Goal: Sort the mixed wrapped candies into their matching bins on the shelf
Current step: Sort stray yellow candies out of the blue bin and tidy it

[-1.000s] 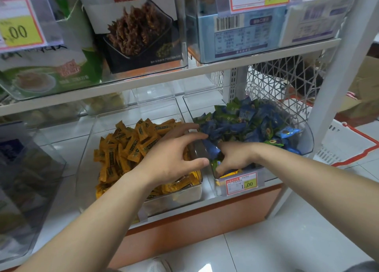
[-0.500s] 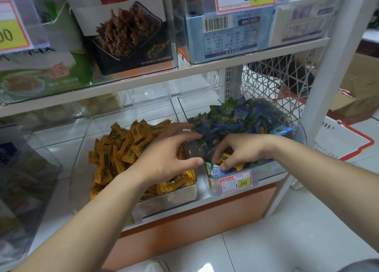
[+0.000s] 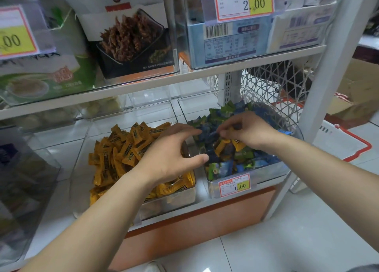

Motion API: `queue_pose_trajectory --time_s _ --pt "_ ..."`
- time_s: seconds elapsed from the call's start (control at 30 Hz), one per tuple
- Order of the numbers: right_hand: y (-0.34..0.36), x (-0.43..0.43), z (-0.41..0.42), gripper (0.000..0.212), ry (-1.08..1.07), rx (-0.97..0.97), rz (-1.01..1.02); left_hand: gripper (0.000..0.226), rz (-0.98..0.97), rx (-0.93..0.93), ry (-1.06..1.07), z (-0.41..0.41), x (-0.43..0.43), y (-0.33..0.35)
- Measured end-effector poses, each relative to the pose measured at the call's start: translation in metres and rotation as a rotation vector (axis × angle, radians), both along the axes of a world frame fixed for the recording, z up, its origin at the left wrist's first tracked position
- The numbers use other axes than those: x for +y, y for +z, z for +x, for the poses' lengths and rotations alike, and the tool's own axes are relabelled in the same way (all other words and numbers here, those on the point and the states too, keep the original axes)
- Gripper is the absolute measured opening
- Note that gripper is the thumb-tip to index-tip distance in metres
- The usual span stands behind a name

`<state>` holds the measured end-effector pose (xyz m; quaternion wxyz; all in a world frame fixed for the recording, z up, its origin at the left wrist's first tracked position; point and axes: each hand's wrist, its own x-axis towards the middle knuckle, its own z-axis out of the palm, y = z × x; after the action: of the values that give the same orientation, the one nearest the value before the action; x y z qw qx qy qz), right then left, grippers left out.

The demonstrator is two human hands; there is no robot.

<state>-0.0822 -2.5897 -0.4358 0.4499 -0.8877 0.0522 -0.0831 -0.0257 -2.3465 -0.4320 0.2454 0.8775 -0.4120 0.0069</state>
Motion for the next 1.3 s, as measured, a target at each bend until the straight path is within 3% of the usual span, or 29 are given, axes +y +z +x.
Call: queue_pose_trajectory --time_s 0.1,0.23,0.37,0.43,0.53,0.7,0.83,0.97,1.03,1.1,1.2,1.3 --pt "0.009 0.005 -0.001 0.018 -0.014 -0.1 0.138 0.077 -0.028 -0.073 0.05 -0.007 -0.01 0.0" --pt "0.015 0.027 -0.002 0.014 0.028 -0.191 0.56 0.058 -0.184 -0.056 0.089 -0.015 -0.027 0.0" --pt "0.018 0.042 -0.002 0.043 -0.049 -0.223 0.83 0.031 -0.477 0.098 0.166 -0.015 -0.037 0.003" --pt "0.019 0.046 -0.003 0.043 -0.094 -0.229 0.92 0.027 -0.602 0.276 0.213 -0.014 -0.037 0.004" --pt "0.021 0.05 -0.004 0.018 -0.107 -0.21 0.861 0.015 -0.772 0.503 0.23 -0.016 -0.038 0.006" --pt "0.025 0.063 -0.007 0.017 -0.123 -0.266 0.757 0.017 -0.958 0.847 0.243 -0.028 -0.046 0.015" --pt "0.025 0.069 -0.006 0.018 -0.171 -0.341 0.629 0.022 -0.954 0.923 0.237 -0.031 -0.045 0.023" --pt "0.023 0.067 -0.007 0.005 -0.023 -0.264 0.646 0.021 -0.828 0.702 0.214 -0.022 -0.031 0.023" --pt "0.018 0.062 -0.006 0.005 0.015 -0.214 0.574 0.018 -0.633 0.389 0.226 -0.01 -0.015 0.018" --pt "0.008 0.051 -0.003 0.009 0.02 -0.154 0.356 0.025 -0.334 0.092 0.232 0.004 0.005 0.015" --pt "-0.007 0.036 -0.001 0.011 0.218 0.071 -0.118 0.05 0.032 -0.068 0.32 0.02 0.028 0.009" --pt "-0.022 0.032 -0.001 0.031 0.4 0.314 -0.48 0.059 0.007 -0.148 0.303 0.017 0.027 0.01"
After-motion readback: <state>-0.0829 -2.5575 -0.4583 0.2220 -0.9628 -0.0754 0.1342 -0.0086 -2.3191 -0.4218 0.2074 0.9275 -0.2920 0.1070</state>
